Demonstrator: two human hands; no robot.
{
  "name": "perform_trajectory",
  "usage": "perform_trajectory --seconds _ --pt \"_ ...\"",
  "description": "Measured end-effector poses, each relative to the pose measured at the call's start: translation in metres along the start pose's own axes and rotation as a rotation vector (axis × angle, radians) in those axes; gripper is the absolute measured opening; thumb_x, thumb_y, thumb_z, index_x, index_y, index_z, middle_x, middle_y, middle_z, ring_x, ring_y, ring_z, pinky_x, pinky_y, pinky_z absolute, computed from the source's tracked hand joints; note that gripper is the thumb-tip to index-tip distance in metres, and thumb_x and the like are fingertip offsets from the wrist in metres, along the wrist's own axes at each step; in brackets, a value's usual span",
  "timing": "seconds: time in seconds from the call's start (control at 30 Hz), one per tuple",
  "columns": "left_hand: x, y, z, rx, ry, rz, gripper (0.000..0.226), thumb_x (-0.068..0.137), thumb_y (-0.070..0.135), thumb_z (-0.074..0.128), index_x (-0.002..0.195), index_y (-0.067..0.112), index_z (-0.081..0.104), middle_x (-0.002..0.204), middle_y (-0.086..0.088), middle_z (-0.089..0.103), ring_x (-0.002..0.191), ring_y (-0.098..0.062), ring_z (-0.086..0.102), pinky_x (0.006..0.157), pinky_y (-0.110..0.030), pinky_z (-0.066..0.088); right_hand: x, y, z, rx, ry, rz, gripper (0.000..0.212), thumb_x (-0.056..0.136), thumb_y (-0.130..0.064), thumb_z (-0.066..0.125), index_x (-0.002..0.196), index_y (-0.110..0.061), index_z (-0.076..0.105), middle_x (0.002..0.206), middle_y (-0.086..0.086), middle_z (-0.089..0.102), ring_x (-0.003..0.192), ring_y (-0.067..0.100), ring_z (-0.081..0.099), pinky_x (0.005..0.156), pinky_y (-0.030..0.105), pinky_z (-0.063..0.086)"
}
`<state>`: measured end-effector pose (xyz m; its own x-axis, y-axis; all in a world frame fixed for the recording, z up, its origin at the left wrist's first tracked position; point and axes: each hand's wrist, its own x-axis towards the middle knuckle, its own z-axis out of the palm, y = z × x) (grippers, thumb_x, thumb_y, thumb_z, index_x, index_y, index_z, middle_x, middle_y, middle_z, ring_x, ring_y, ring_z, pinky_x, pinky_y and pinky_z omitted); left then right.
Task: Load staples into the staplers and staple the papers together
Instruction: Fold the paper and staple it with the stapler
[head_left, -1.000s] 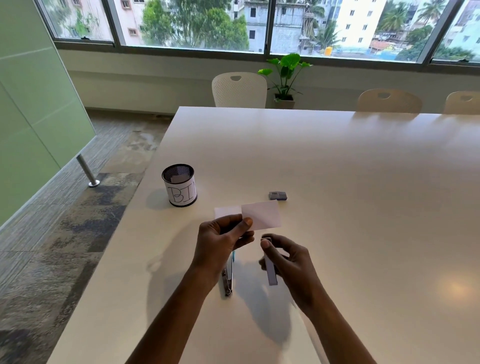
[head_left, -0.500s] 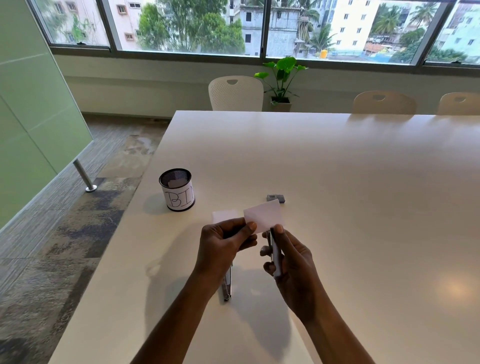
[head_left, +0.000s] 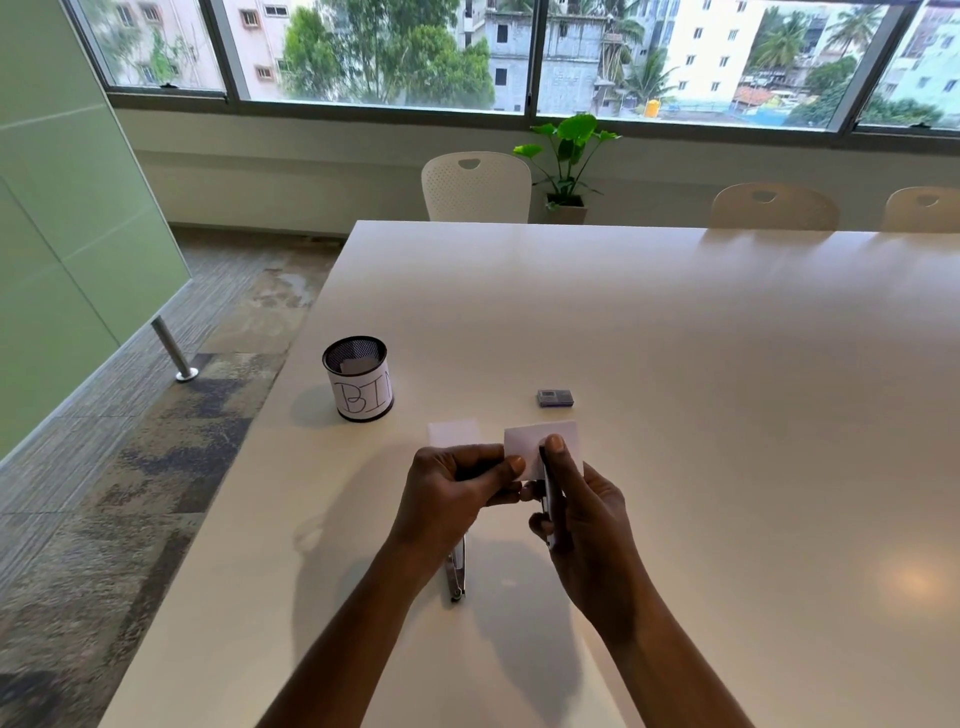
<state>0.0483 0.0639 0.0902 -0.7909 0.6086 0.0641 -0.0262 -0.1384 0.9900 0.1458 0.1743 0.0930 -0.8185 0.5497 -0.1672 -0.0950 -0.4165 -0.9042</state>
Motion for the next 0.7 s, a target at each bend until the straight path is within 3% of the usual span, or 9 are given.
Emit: perform_trajectory --seconds 0.27,0.43,0.57,0.7 --pt "-0.0004 -0.0003 0.0023 0.006 0.027 -0.005 0.024 0.081 0.013 0.077 0.105 0.011 0.077 0.101 -0.009 0.079 0.085 -0.029 0.078 0.076 -0.035 0.063 0.0011 0.0011 -0.0009 0.017 0.019 -0.014 0.035 0.094 -0.041 0.063 0.094 -0.009 0.077 0.078 0.009 0.067 0.066 0.013 0.061 0.048 0.019 0.044" --pt "-0.0024 0.0018 0.0049 0.005 0.033 0.007 0.027 0.076 0.021 0.077 0.102 0.017 0.077 0.095 0.004 0.08 0.083 -0.023 0.078 0.071 -0.026 0.062 0.0025 0.0018 -0.0023 0.03 0.022 -0.014 0.034 0.094 -0.039 0.063 0.094 -0.008 0.077 0.076 0.009 0.067 0.065 0.013 0.061 0.05 0.02 0.046" --pt "-0.0015 0.0008 0.005 0.012 0.039 0.004 0.023 0.081 0.012 0.077 0.104 0.016 0.076 0.092 0.007 0.08 0.082 -0.022 0.078 0.069 -0.023 0.061 0.0031 0.002 -0.0019 0.017 0.025 -0.026 0.034 0.095 -0.038 0.062 0.095 -0.007 0.075 0.075 0.009 0.066 0.065 0.015 0.06 0.053 0.022 0.046" --pt "-0.0032 0.0042 0.0063 0.01 0.027 0.012 0.025 0.074 0.025 0.077 0.098 0.023 0.077 0.089 0.011 0.079 0.08 -0.02 0.078 0.068 -0.022 0.06 0.0039 0.0023 -0.0022 0.007 0.037 -0.041 0.036 0.095 -0.038 0.062 0.098 -0.004 0.073 0.077 0.01 0.066 0.065 0.015 0.059 0.056 0.023 0.048"
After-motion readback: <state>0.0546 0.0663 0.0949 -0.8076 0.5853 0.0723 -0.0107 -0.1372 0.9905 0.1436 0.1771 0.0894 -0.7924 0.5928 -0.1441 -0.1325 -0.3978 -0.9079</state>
